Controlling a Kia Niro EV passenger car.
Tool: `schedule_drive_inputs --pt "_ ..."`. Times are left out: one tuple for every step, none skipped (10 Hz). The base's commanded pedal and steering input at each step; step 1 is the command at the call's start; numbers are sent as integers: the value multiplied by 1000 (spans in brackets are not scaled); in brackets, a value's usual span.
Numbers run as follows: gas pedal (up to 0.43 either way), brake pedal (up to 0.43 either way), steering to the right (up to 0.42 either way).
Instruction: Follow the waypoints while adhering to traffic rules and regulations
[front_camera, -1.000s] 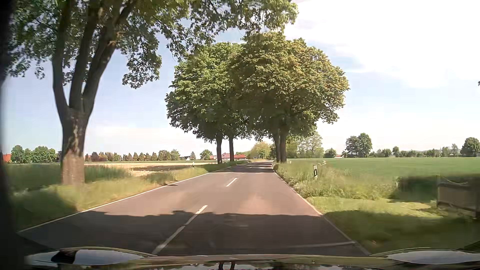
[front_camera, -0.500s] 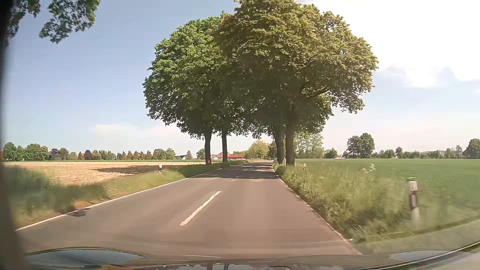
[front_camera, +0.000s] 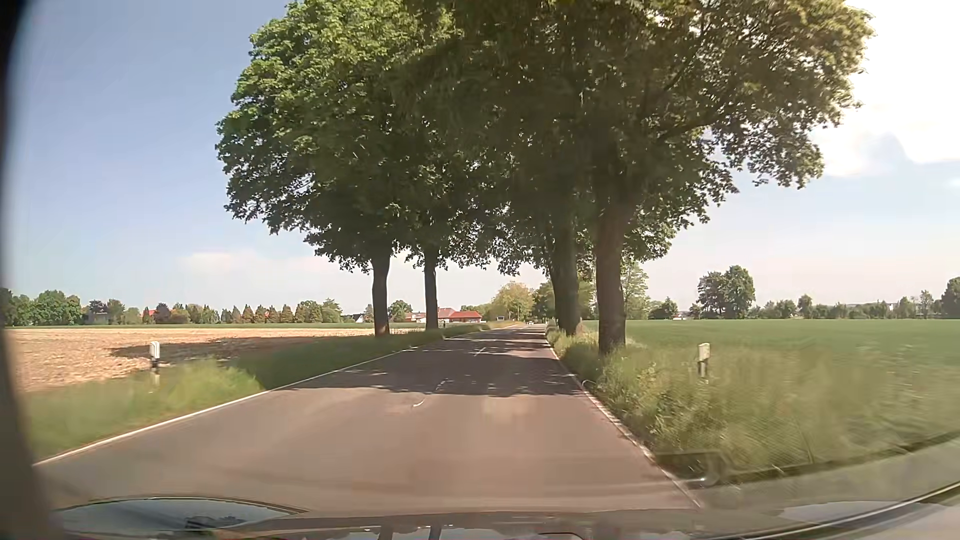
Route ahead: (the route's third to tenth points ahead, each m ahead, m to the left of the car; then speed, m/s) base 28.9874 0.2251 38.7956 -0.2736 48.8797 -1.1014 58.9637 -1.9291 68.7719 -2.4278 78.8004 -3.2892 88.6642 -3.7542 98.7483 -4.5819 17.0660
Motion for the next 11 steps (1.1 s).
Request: schedule_drive_inputs --pt "189 0 3" --pt "189 0 3" --pt "189 0 3" --pt "189 0 3" --pt "189 0 3" --pt "189 0 3" --pt "189 0 3" --pt "189 0 3" --pt "189 0 3" --pt "189 0 3" --pt "189 0 3"
